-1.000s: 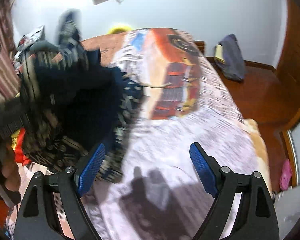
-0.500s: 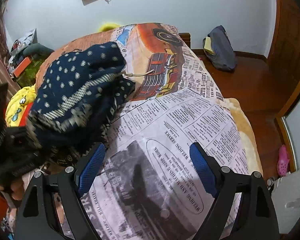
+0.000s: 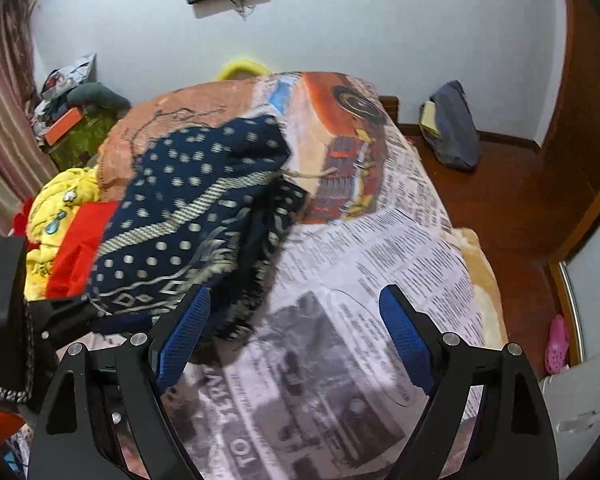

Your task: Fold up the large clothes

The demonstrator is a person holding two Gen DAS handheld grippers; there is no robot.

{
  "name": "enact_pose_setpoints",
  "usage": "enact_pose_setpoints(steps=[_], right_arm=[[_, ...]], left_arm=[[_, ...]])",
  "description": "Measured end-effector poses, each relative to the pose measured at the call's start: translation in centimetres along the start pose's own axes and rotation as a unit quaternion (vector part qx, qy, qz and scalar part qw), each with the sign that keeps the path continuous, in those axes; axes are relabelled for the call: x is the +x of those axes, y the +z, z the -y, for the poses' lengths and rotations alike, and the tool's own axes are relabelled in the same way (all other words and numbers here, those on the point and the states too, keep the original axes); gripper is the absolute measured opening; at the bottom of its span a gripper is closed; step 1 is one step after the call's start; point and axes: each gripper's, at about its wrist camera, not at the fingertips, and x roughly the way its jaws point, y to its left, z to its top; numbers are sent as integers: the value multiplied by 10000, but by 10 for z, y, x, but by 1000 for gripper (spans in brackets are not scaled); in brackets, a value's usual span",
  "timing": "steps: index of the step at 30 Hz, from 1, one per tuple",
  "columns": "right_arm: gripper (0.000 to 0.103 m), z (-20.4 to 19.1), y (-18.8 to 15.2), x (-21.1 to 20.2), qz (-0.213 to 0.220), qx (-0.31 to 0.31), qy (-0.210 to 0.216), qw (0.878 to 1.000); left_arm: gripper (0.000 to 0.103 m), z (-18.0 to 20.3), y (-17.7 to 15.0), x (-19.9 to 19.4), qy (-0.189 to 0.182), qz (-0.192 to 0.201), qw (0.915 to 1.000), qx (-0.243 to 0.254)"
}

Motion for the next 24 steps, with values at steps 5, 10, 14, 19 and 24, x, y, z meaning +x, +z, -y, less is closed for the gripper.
enact_pose_setpoints(steps=[5, 10, 14, 19, 24], right_arm=[[85, -29, 11, 12, 52, -277, 233, 9993], [85, -54, 14, 48, -183, -418, 470, 9979], [85, -57, 6, 80, -565, -371, 478, 9966], [85, -34, -16, 101, -928, -318, 281, 9948], [85, -2, -29, 91, -1048, 27, 538, 9930]], left_arm=[[53, -28, -2, -40, 629, 337, 9968, -357], [64, -82, 1, -59, 1460, 630, 9843, -761], [64, -115, 0, -41, 1433, 396, 9819, -1176], [76, -122, -19, -21, 1414, 334, 9807, -1308], [81, -129, -38, -22, 1614, 335, 9786, -1231]])
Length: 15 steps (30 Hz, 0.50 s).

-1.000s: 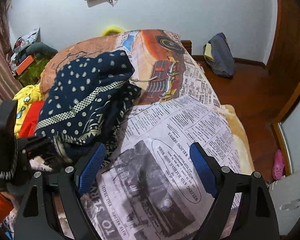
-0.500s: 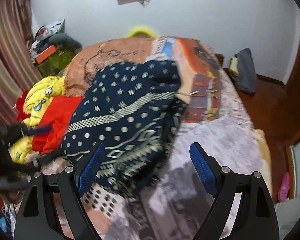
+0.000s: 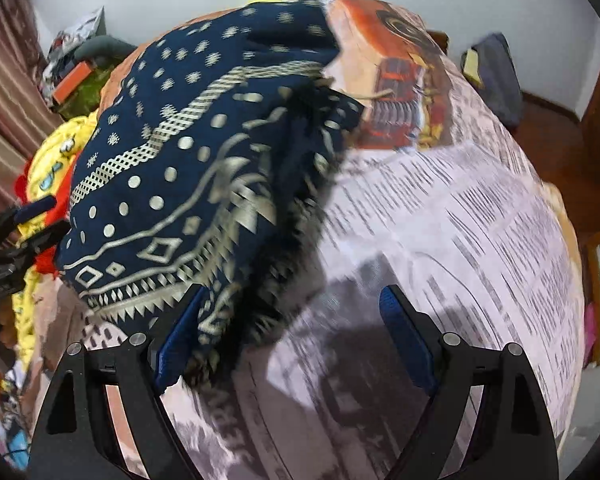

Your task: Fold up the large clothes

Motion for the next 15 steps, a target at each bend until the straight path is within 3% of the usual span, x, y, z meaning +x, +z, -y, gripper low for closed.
enact_pose_setpoints(steps=[6, 11, 15], right_arm=[[85, 1, -4, -23, 155, 14, -148, 9998], [85, -16, 0, -40, 389, -246, -378, 9982], [85, -18, 13, -46, 645, -346, -369, 9966]], left_arm=[[80, -29, -14, -2, 469, -280, 9985, 34], [80, -51, -6, -22, 649, -52, 9978, -150], [81, -57, 15, -40, 550, 335, 9974, -322]])
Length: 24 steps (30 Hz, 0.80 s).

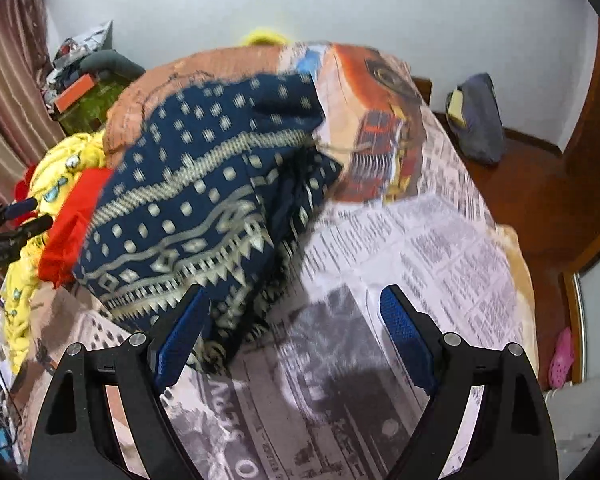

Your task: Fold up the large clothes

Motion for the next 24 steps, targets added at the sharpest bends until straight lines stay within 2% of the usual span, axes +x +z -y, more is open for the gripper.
enact_pose_setpoints(steps=[3, 5, 7, 10, 13, 15, 18, 20, 22, 24], right_arm=[[85, 0, 11, 2, 143, 123, 152, 9997], [85, 2, 19, 8, 182, 273, 311, 9990], [85, 4, 24, 17, 148, 434, 496, 9977], [86, 10, 32, 40, -80, 760, 872, 9933], [86, 18, 35, 70, -395, 1039, 1072, 9880], [85, 23, 35, 88, -617, 1215, 1214, 9832], [86, 35, 36, 111, -869, 1564, 1650, 9699], [88, 40, 38, 120, -891, 1677, 1872, 9638], [90, 41, 41, 122, -822, 1676, 1978, 9623], [91, 42, 44, 125, -804, 1710, 2049, 9604]], left_arm=[[81, 2, 17, -1, -335, 170, 9991, -174], [81, 6, 28, 6, -688, 160, 9970, -307], [81, 11, 37, 19, -1065, 43, 9933, -438], [81, 20, 47, 49, -1747, -291, 9817, -699], [81, 27, 50, 78, -2074, -605, 9721, -917], [81, 29, 50, 101, -2310, -880, 9622, -1144], [83, 24, 49, 127, -2890, -1156, 9357, -1663], [85, 22, 49, 140, -3143, -1299, 9206, -1919], [88, 22, 48, 152, -3333, -1424, 9086, -2076], [88, 24, 47, 160, -3434, -1504, 9016, -2160]])
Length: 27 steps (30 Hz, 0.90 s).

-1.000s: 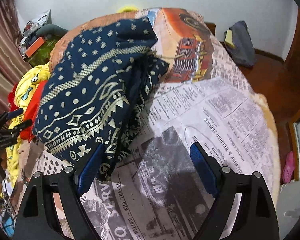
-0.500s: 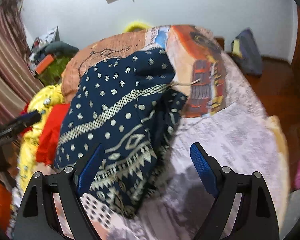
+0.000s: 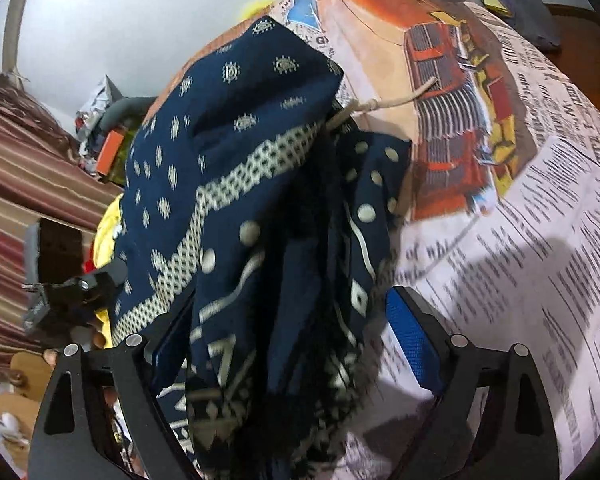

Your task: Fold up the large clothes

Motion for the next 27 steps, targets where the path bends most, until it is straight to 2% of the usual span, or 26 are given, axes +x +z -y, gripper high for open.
enact_pose_setpoints(steps=[5, 7, 9, 10, 11, 12, 14, 20, 27], right_arm=[[88, -3, 2, 3, 71, 32, 189, 9998], [75, -4, 2, 2, 103, 74, 340, 9993], [62, -7, 0, -2, 106, 156, 382, 9991], [56, -9, -1, -3, 111, 137, 372, 9992], [47, -13, -1, -5, 133, 101, 364, 9992], [40, -16, -2, -8, 182, 70, 368, 9991], [36, -26, -4, -15, 219, -28, 370, 9991], [34, -75, -3, -26, 307, -450, 267, 9982], [34, -153, 1, -34, 524, -998, 563, 9920]], left_arm=[[89, -2, 2, 17, -202, -136, 9995, -193], [88, -1, 2, 19, -232, -111, 9994, -226], [82, 1, 2, 16, -225, -72, 9996, -181], [76, 2, 1, 14, -203, -53, 9997, -149], [71, 5, -1, 12, -160, -32, 9998, -96], [68, 8, -4, 8, -141, -6, 9999, -49], [61, 17, -9, -2, -179, 57, 9998, 24], [58, 38, -13, -56, -231, 444, 9983, 284], [58, 37, -15, -149, -75, 1070, 9930, 499]])
